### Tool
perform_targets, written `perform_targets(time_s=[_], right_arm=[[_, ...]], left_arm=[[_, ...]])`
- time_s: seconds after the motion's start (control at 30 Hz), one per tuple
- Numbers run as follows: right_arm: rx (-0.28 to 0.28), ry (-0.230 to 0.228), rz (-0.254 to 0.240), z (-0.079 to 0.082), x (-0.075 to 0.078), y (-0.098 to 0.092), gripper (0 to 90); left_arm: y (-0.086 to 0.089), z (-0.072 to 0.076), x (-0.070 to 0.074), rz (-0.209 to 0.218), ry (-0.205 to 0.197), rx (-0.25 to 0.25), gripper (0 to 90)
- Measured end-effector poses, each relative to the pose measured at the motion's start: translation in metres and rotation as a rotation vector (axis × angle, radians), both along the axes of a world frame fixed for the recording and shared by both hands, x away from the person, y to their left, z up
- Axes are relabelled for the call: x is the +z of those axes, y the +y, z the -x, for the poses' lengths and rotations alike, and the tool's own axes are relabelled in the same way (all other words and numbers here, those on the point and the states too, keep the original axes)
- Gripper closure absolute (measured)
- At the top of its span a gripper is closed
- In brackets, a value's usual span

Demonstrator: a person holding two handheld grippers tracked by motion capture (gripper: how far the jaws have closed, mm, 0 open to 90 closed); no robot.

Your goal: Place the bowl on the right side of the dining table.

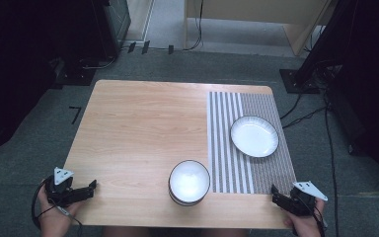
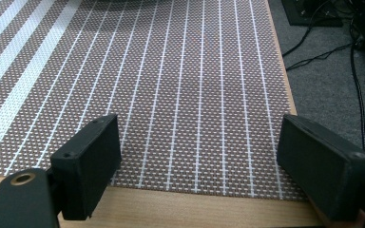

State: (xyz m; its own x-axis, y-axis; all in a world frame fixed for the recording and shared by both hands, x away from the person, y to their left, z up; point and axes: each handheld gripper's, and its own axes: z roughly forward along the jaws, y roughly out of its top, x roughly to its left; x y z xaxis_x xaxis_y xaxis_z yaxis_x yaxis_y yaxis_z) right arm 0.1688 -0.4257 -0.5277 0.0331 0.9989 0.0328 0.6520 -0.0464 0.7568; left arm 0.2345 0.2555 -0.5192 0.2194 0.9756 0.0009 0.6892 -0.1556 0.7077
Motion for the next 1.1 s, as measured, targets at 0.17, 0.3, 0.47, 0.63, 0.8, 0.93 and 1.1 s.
perform_targets(time_s=[0.17,0.3,0.47,0.63,0.8,0.93,1.1], right_arm=[[-0.002,-0.006,-0.002,0.0,0.0,-0.001,15.9],[-0.025,-0.01,-0.033,0.0,0.002,-0.003,16.0],[-0.055,-0.026,-0.085,0.002,0.008,-0.008,15.9],[-0.049,-0.031,-0.063,0.003,0.014,-0.004,15.9],[-0.038,-0.049,-0.059,0.004,0.023,0.002,15.9],[-0.043,-0.064,-0.071,0.005,0.031,0.006,15.9],[-0.042,-0.076,-0.075,0.006,0.038,0.011,15.9]], left_arm=[[0.0,0.0,0.0,0.0,0.0,0.0,0.0],[-0.001,-0.001,0.0,0.0,0.003,-0.004,0.0],[-0.001,-0.001,0.0,-0.001,0.002,-0.012,0.0],[-0.001,-0.002,0.0,-0.002,0.003,-0.011,0.0],[-0.001,-0.002,0.0,-0.002,0.002,-0.012,0.0],[-0.001,-0.002,0.0,-0.002,0.002,-0.012,0.0],[-0.001,-0.002,0.0,-0.002,0.002,-0.012,0.0]])
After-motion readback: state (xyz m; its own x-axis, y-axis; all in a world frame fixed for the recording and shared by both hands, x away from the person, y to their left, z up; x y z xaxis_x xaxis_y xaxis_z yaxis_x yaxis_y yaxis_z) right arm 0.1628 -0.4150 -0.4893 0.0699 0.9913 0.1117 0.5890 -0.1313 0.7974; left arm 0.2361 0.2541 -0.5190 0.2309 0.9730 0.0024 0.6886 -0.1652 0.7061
